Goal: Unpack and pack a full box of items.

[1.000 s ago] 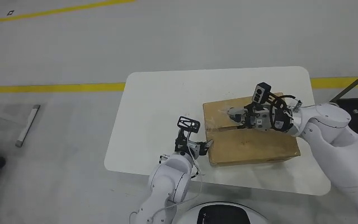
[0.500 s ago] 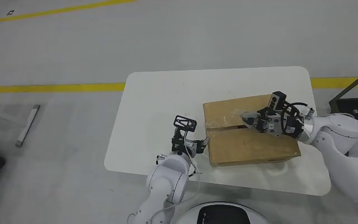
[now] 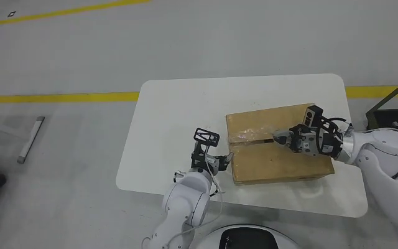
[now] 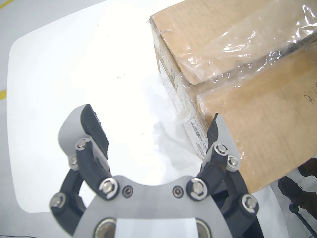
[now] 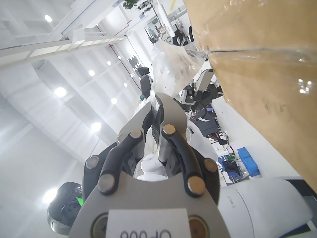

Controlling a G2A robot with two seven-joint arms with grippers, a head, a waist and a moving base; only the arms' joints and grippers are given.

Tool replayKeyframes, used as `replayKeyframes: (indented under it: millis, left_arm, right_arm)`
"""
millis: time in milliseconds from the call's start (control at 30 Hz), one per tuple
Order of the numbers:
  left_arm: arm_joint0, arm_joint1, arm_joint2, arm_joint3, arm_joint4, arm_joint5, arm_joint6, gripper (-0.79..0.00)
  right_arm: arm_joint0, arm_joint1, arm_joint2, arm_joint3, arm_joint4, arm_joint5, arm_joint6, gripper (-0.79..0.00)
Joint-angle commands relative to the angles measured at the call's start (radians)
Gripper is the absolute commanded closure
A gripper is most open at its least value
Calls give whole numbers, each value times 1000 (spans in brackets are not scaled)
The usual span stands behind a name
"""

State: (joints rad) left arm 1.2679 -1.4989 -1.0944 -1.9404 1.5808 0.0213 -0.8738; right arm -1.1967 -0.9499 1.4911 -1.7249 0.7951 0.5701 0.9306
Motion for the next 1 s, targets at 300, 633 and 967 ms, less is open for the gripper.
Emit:
replayKeyframes:
  millis: [300, 633, 967]
  left_arm:
    - [6, 1, -7, -50, -34, -13, 10, -785]
    - [24, 5, -41, -111, -42, -3, 25, -785]
    - [-14, -2, 7, -103, -50, 8, 45, -545]
  right_arm:
    - [-18, 17, 31, -27, -69, 47, -25, 0]
    - [-41, 26, 57, -46, -58, 54, -35, 0]
    - [-51, 33, 65, -73, -39, 62, -15, 0]
